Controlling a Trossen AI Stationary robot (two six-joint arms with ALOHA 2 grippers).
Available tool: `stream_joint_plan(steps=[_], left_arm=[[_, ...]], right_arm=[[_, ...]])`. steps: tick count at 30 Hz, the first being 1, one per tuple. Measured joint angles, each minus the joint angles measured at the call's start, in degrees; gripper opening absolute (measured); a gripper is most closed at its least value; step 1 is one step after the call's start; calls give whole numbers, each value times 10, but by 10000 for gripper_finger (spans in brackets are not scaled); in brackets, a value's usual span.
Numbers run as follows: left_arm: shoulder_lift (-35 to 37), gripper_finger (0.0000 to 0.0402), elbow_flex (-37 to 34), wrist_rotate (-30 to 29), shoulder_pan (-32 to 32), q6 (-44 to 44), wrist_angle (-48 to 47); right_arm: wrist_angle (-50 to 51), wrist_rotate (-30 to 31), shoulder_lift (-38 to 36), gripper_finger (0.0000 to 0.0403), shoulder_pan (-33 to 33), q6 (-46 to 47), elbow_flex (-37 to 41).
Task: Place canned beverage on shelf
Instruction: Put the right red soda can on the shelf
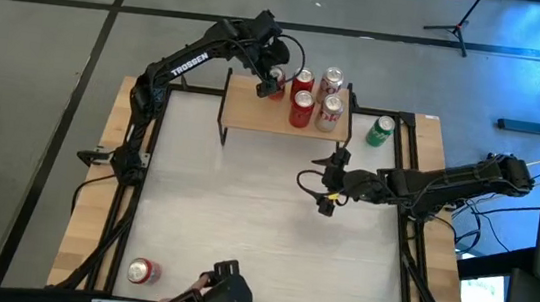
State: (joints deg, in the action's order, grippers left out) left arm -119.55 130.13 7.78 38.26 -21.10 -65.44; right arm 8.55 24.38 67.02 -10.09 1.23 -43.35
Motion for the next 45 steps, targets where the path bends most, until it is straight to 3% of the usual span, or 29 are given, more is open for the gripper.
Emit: stream_joint_plan(steps=[26, 37, 45], left_arm=[[0, 299, 0, -1, -7, 31, -2], [-1, 355, -1, -1, 1, 42, -15], [-1, 361, -1, -4, 1, 40, -11]], right_arm=[[1, 0, 1, 381, 0, -2, 0], [-9, 0, 1, 381, 0, -2, 0], [-9, 0, 1, 381, 0, -7, 0]])
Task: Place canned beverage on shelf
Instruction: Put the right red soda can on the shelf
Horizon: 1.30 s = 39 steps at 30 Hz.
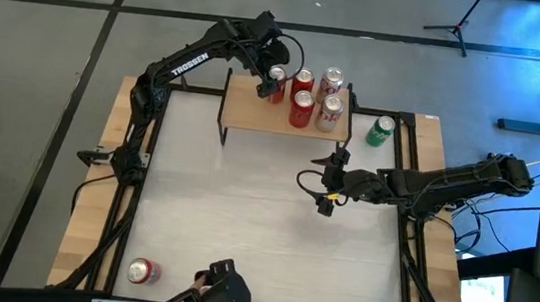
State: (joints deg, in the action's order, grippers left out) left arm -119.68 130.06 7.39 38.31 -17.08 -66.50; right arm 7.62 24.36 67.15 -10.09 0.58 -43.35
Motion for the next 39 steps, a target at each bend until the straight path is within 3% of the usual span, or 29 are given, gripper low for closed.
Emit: stream_joint_plan(steps=[22, 27, 33, 39], left_arm=[[20, 361, 0, -90, -16, -15, -37], [39, 361, 1, -83, -29, 18, -54], [44, 361, 1, -142, -57, 124, -53], [44, 361, 1, -150, -86, 110, -67]], right_arm=[[-1, 0, 0, 381, 0, -9, 0], [-1, 0, 0, 381, 0, -9, 0], [-3, 0, 0, 381, 0, -9, 0], [-3, 0, 0, 381, 0, -9, 0]])
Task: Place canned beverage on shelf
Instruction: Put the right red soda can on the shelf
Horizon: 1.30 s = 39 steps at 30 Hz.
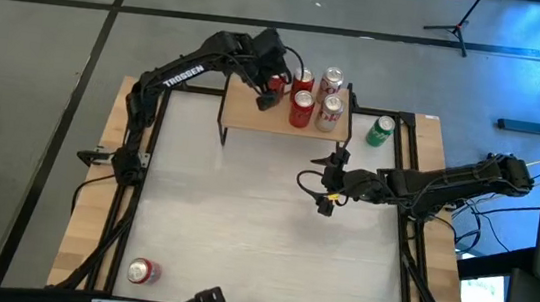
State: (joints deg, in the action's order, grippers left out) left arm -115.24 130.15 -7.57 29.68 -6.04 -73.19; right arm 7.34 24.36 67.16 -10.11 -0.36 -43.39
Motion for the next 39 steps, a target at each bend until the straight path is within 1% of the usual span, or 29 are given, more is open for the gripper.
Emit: stream_joint_plan(steps=[2, 9, 13, 20, 23, 39], left_arm=[[1, 361, 0, -12, -4, 3, -2], [8, 361, 0, -58, -2, 81, 5], [8, 361, 0, -87, 4, 118, 39], [8, 361, 0, -89, 7, 121, 107], [8, 361, 0, -90, 7, 105, 125], [7, 361, -71, -94, 14, 120, 180]], right_arm=[[0, 0, 0, 381, 0, -1, 0], [1, 0, 0, 381, 0, -1, 0], [1, 0, 0, 381, 0, -1, 0], [2, 0, 0, 381, 0, -2, 0], [2, 0, 0, 381, 0, -2, 0], [0, 0, 0, 381, 0, -2, 0]])
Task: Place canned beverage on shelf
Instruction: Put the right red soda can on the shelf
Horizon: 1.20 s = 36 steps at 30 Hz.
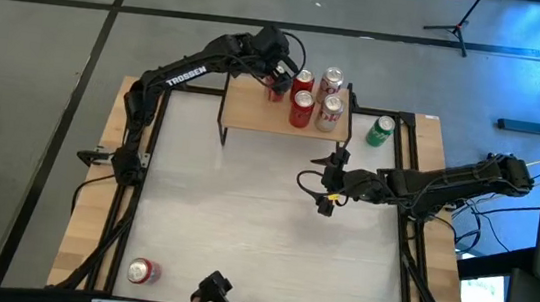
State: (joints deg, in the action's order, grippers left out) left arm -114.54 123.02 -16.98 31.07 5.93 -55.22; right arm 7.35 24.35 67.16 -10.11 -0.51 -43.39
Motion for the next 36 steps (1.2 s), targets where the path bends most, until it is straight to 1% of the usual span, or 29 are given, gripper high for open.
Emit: stream_joint_plan(steps=[9, 18, 21, 25, 29, 33, 36], left_arm=[[0, 361, -31, 6, 3, 0, 25], [0, 360, -33, 5, 3, 0, 25], [0, 348, -33, 11, 3, 0, 24], [0, 316, -33, 27, 3, -7, 21], [0, 285, -33, 30, 3, -23, 20], [1, 277, -33, 35, 3, -48, 20], [2, 280, -32, 58, 3, -80, 20]], right_arm=[[0, 0, 0, 381, 0, 0, 0], [0, 0, 0, 381, 0, 0, 0], [0, 0, 0, 381, 0, 0, 0], [0, 0, 0, 381, 0, 0, 0], [0, 0, 0, 381, 0, 0, 0], [0, 0, 0, 381, 0, 0, 0], [0, 0, 0, 381, 0, 0, 0]])
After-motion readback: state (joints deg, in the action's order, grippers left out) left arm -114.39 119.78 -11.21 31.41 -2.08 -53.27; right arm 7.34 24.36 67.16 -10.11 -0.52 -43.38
